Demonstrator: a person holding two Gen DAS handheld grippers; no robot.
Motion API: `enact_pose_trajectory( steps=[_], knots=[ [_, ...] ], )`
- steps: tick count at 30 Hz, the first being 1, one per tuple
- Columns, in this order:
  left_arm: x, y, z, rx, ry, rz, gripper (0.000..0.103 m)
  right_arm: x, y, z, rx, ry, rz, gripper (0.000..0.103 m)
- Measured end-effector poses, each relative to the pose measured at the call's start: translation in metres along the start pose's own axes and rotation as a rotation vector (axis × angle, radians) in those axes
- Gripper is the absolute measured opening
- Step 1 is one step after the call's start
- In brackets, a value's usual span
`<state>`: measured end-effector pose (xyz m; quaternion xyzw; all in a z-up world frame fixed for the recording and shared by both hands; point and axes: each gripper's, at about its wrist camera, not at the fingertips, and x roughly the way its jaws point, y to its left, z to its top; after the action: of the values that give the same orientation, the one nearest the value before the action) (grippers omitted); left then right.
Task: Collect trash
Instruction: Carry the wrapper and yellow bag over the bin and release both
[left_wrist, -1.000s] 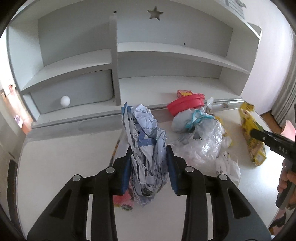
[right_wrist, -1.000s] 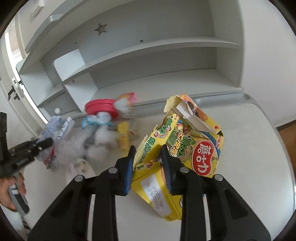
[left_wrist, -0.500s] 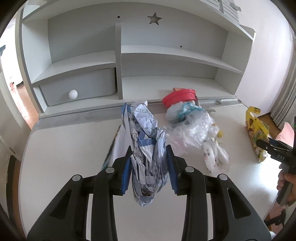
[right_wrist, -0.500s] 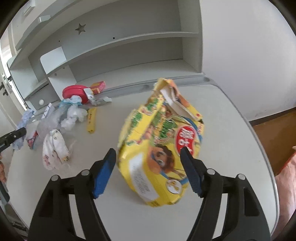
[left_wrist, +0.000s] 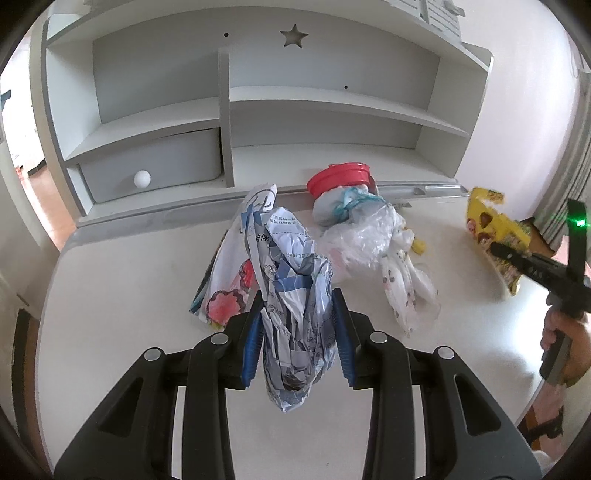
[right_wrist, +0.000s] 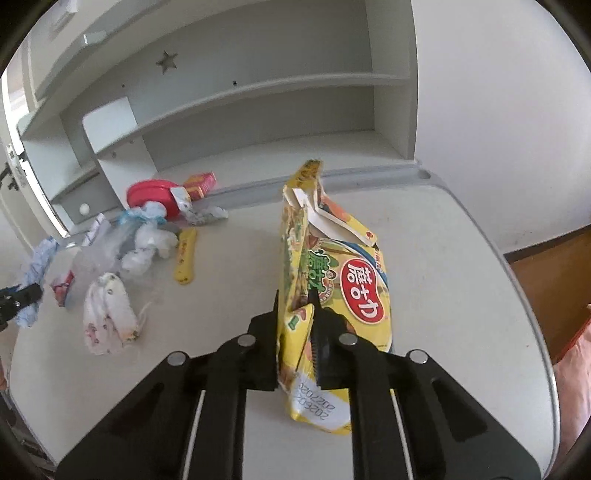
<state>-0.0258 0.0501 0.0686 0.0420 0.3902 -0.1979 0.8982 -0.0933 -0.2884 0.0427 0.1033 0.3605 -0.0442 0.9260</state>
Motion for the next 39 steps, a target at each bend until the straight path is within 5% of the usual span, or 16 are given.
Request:
enact_pose_trajectory(
  steps=[12, 17, 22, 26, 31, 35, 39],
  knots=[
    [-0.002, -0.013, -0.001, 0.01, -0.003, 0.016, 0.034, -0.016, -0.008, -0.013, 0.017, 0.006, 0.101, 0.012],
    [-0.008, -0.054, 0.008, 0.069, -0.023, -0.054, 0.034, -0.054, -0.028, -0.001, 0.042, -0.073, 0.165, 0.012],
    [-0.006, -0.166, 0.018, 0.247, -0.027, -0.274, 0.034, -0.107, -0.089, -0.001, 0.121, -0.122, 0.196, 0.012],
    [0.0, -0.307, 0.004, 0.481, 0.009, -0.522, 0.034, -0.158, -0.161, -0.022, 0.195, -0.144, 0.129, 0.012],
    [0.018, -0.442, -0.041, 0.674, 0.116, -0.705, 0.034, -0.191, -0.251, -0.07, 0.295, -0.054, 0.013, 0.013],
    [0.048, -0.523, -0.103, 0.795, 0.225, -0.736, 0.034, -0.176, -0.329, -0.136, 0.435, 0.107, -0.043, 0.013],
    [0.116, -0.557, -0.168, 0.804, 0.4, -0.665, 0.034, -0.119, -0.381, -0.214, 0.559, 0.311, 0.002, 0.013]
  ],
)
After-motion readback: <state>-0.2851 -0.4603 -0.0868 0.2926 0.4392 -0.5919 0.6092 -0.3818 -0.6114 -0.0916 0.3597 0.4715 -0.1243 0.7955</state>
